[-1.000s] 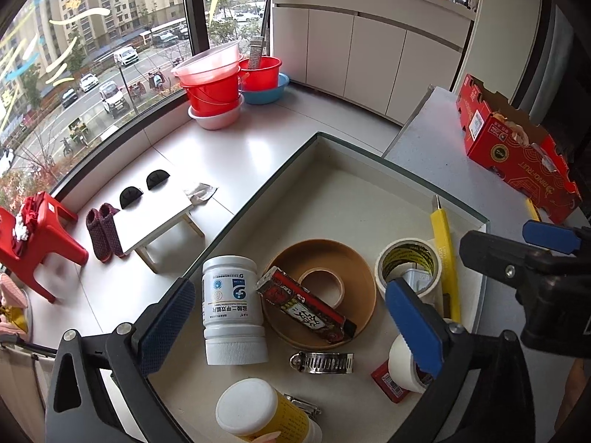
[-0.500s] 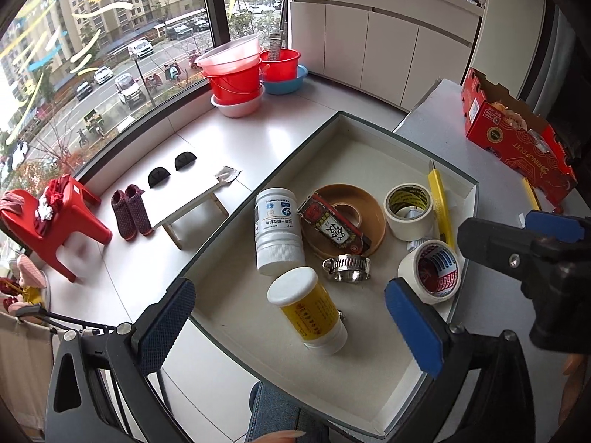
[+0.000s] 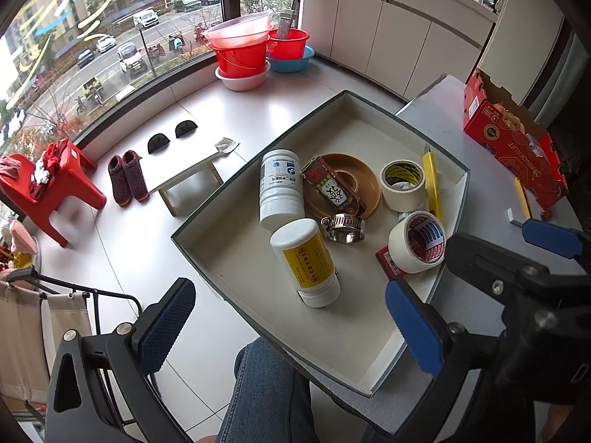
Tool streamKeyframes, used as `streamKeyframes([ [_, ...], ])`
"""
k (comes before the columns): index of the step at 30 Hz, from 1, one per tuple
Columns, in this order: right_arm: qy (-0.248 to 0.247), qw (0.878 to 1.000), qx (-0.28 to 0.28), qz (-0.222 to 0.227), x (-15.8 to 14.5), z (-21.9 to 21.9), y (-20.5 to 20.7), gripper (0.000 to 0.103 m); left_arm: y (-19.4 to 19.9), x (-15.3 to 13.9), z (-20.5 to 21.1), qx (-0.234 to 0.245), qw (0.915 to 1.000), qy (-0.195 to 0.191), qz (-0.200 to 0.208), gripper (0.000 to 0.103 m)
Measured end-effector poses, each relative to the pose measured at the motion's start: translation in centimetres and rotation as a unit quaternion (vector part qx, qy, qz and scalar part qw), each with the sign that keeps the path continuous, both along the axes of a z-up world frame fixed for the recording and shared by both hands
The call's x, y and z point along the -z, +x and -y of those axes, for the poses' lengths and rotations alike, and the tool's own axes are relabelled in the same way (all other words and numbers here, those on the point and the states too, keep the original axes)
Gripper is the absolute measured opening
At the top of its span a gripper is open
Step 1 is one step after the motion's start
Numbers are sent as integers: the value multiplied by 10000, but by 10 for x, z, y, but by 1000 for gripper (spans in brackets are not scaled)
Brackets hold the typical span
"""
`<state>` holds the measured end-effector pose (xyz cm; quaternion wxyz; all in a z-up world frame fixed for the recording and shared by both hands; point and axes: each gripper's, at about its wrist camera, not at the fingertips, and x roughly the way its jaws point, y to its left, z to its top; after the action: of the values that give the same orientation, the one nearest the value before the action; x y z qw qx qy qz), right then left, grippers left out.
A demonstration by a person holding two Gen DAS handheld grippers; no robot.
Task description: Organize rigid objects
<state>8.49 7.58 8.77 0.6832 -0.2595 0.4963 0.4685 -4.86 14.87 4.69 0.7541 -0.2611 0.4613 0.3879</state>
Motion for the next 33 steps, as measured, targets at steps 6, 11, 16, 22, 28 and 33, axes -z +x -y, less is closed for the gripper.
streamKeyframes([
  [6,-29,10000,76,44,-3,3,0,102,-3,-3,2,-6,10000,42,7,103],
  [11,-62,9999,84,50,-3,5,-1,102,-4,-5,5,4,10000,54,8,103],
  [16,-51,9999,76,95,-6,5,-4,102,-3,-6,7,21,10000,94,-3,103],
  [22,-57,9999,32,123,-7,4,-7,102,-7,-7,8,29,10000,80,23,103],
  [28,-38,9998,1,172,-9,4,-11,102,-7,-8,8,4,10000,77,18,103],
  [33,-35,9998,13,216,-11,5,-12,102,-9,-8,9,-2,10000,85,34,103],
])
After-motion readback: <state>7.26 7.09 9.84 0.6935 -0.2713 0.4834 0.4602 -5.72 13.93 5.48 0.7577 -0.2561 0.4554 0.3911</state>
